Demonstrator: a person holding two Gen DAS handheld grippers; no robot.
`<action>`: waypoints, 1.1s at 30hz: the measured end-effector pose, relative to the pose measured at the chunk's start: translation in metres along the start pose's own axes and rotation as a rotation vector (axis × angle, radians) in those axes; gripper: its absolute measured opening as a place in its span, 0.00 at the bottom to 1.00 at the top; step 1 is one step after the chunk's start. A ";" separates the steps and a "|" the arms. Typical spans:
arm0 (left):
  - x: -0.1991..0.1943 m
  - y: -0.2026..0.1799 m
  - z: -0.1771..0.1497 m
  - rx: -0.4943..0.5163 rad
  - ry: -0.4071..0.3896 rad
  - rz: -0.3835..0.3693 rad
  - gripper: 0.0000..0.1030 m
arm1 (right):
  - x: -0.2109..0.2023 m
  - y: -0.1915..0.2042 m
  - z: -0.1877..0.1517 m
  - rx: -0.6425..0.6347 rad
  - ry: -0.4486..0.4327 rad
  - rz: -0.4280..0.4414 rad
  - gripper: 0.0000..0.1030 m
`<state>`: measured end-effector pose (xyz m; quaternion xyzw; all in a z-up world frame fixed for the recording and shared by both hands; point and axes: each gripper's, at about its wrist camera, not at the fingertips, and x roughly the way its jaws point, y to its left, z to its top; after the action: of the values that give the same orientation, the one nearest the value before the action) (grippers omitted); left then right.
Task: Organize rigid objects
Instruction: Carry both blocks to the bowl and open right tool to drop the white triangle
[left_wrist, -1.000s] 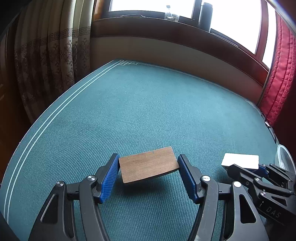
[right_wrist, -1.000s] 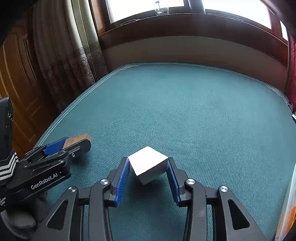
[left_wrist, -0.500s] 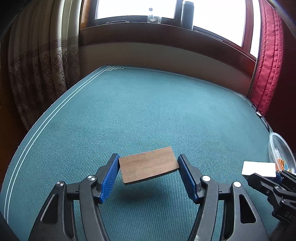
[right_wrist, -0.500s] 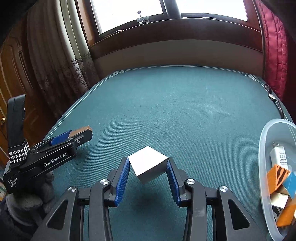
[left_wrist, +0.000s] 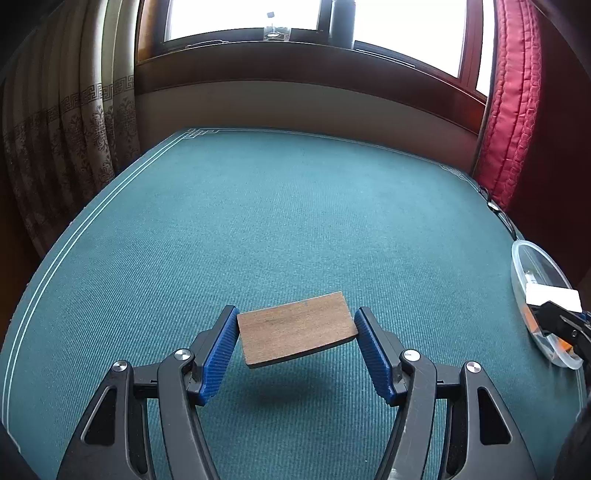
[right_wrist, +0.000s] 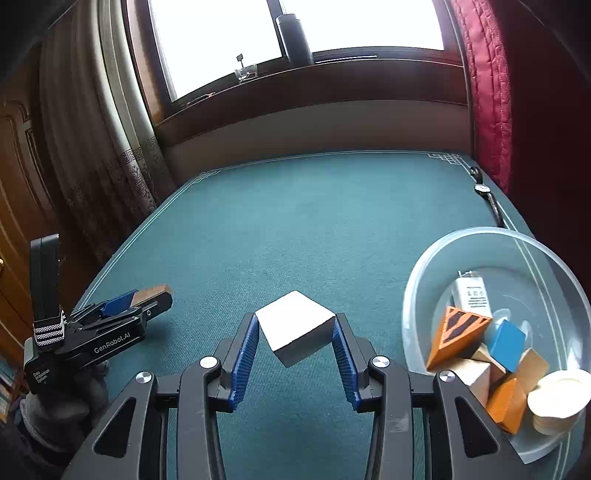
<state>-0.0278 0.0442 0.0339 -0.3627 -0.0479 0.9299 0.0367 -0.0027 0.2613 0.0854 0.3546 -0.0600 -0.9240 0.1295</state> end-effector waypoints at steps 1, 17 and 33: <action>-0.001 -0.004 0.000 0.005 -0.001 -0.004 0.63 | -0.004 -0.005 -0.001 0.005 -0.007 -0.010 0.42; -0.015 -0.061 0.000 0.089 -0.001 -0.059 0.63 | -0.054 -0.114 -0.006 0.190 -0.115 -0.228 0.42; -0.023 -0.127 0.008 0.203 0.000 -0.123 0.63 | -0.058 -0.168 -0.014 0.298 -0.139 -0.274 0.53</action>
<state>-0.0124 0.1672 0.0701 -0.3537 0.0246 0.9259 0.1301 0.0150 0.4387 0.0779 0.3102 -0.1557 -0.9362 -0.0558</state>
